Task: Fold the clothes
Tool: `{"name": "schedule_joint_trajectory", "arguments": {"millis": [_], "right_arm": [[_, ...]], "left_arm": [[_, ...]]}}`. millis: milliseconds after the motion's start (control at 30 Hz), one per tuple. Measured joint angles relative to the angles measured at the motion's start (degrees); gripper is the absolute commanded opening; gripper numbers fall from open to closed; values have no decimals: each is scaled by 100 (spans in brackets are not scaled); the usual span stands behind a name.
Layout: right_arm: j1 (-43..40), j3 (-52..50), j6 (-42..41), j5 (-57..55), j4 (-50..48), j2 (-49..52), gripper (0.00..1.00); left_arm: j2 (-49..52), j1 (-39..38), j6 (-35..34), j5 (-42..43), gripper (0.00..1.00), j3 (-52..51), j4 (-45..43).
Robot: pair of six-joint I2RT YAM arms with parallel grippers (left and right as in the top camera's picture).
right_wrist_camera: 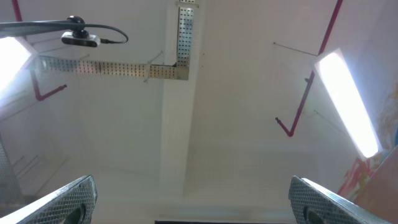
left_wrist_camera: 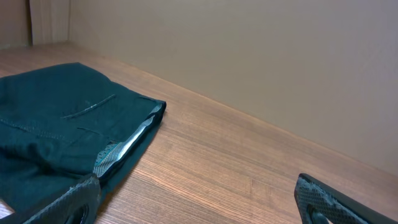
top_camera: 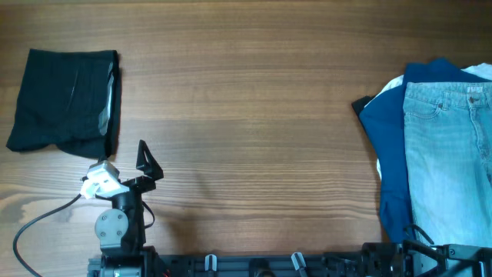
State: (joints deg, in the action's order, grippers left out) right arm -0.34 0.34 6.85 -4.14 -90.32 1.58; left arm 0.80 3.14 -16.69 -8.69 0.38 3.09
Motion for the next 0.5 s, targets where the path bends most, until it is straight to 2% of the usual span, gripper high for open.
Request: {"name": "schedule_joint_trajectory", "arguments": {"millis": [500], "right_arm": [[0,0,0,111,-4,0,100]], "left_arm": [[0,0,0,0,100,0,0]]}}
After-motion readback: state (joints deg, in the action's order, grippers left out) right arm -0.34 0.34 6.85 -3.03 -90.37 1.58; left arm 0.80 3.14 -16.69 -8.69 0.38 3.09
